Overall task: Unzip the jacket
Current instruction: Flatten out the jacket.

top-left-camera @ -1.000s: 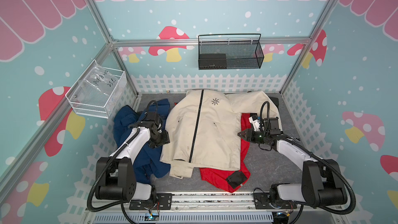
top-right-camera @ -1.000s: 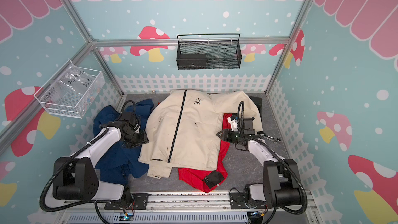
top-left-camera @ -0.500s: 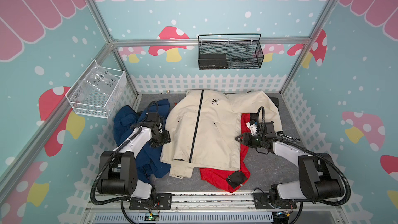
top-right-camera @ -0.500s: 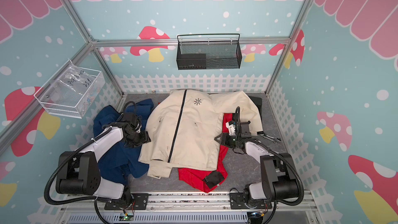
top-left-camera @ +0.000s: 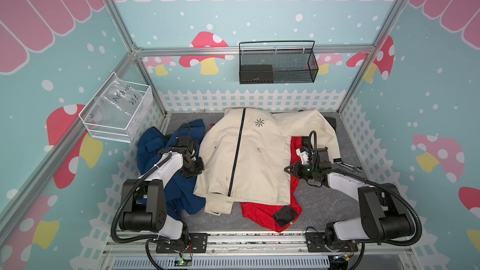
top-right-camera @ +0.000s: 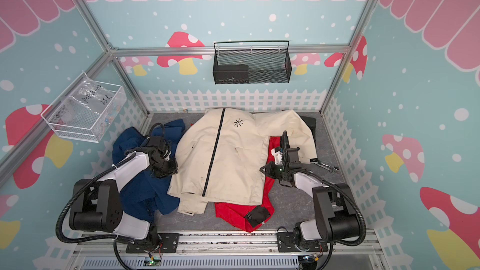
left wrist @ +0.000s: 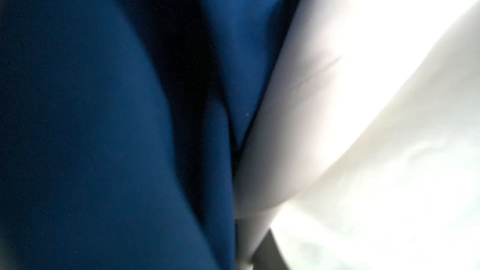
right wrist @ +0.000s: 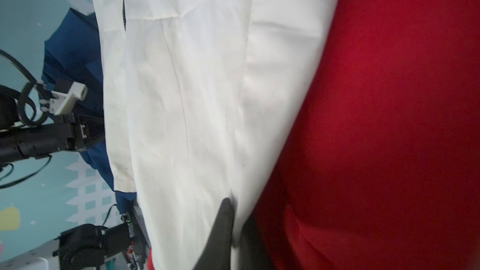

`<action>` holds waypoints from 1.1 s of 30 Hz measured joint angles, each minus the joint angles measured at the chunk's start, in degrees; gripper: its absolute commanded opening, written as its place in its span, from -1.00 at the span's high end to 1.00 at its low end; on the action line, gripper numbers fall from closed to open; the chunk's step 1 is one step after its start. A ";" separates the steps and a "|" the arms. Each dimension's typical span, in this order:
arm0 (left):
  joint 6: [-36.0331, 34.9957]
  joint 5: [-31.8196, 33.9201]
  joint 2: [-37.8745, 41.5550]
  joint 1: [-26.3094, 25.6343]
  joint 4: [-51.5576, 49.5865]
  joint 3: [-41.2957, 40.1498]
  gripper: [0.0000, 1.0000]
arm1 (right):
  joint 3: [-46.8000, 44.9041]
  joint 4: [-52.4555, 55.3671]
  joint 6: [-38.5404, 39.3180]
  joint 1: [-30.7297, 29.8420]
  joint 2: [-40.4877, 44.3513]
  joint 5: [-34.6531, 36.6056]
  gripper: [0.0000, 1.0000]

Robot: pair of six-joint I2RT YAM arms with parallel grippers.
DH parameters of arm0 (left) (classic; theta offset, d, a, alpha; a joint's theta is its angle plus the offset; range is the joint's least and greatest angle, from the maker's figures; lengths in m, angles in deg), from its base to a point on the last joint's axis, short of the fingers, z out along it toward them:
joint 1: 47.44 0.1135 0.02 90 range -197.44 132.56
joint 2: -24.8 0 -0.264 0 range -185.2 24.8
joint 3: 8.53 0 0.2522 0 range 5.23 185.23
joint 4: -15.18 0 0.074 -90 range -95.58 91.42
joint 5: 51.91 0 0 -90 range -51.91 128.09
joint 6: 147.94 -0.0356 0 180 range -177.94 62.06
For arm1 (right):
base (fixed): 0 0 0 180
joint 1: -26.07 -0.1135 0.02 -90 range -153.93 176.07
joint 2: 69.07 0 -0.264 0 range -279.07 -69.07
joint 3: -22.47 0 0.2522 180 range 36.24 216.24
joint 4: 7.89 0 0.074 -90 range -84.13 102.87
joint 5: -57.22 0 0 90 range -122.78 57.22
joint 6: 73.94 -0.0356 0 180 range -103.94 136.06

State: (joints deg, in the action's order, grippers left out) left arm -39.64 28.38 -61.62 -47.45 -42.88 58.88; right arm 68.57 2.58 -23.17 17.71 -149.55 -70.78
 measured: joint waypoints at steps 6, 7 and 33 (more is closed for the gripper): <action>-0.24 -0.76 3.67 0.00 -2.19 0.81 1.00 | 1.53 3.39 1.09 0.92 4.98 2.71 1.00; -0.04 -0.94 5.16 0.00 -2.93 1.38 1.00 | 2.43 4.28 1.62 1.84 5.51 3.02 1.00; 6.01 -6.69 16.22 -9.11 -12.85 0.42 1.00 | 5.64 23.28 6.43 12.33 18.51 10.91 1.00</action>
State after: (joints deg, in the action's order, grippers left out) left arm -33.63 21.69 -45.40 -56.57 -55.73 59.29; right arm 74.21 25.86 -16.74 30.03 -131.04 -59.87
